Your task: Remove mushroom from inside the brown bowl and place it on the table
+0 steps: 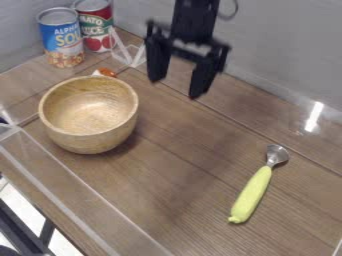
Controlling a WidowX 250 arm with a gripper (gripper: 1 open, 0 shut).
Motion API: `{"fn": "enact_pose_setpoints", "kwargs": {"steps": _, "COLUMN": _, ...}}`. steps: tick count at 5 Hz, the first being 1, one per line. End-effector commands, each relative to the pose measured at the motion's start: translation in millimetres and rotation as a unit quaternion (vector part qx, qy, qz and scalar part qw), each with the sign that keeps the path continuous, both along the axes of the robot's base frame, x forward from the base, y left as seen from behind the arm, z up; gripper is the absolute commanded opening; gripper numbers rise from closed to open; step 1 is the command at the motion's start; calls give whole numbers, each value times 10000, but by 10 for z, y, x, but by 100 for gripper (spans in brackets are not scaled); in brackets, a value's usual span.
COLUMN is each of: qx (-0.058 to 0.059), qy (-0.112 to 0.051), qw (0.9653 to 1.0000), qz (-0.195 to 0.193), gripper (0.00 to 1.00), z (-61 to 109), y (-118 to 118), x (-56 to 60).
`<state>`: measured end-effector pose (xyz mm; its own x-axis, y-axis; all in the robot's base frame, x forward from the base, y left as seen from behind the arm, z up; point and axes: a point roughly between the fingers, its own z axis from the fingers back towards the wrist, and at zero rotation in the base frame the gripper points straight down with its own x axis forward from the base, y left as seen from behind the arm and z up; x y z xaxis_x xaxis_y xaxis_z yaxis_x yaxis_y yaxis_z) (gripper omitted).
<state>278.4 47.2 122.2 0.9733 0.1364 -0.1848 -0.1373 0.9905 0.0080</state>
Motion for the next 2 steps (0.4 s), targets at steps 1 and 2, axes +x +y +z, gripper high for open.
{"fn": "enact_pose_setpoints", "kwargs": {"steps": 1, "qx": 135, "qy": -389, "qw": 9991, "qz": 134, "gripper": 100, "z": 440, "y": 146, "x": 29}}
{"fn": "enact_pose_setpoints", "kwargs": {"steps": 2, "qx": 91, "qy": -426, "qw": 9989, "qz": 162, "gripper": 100, "z": 526, "y": 299, "x": 47}}
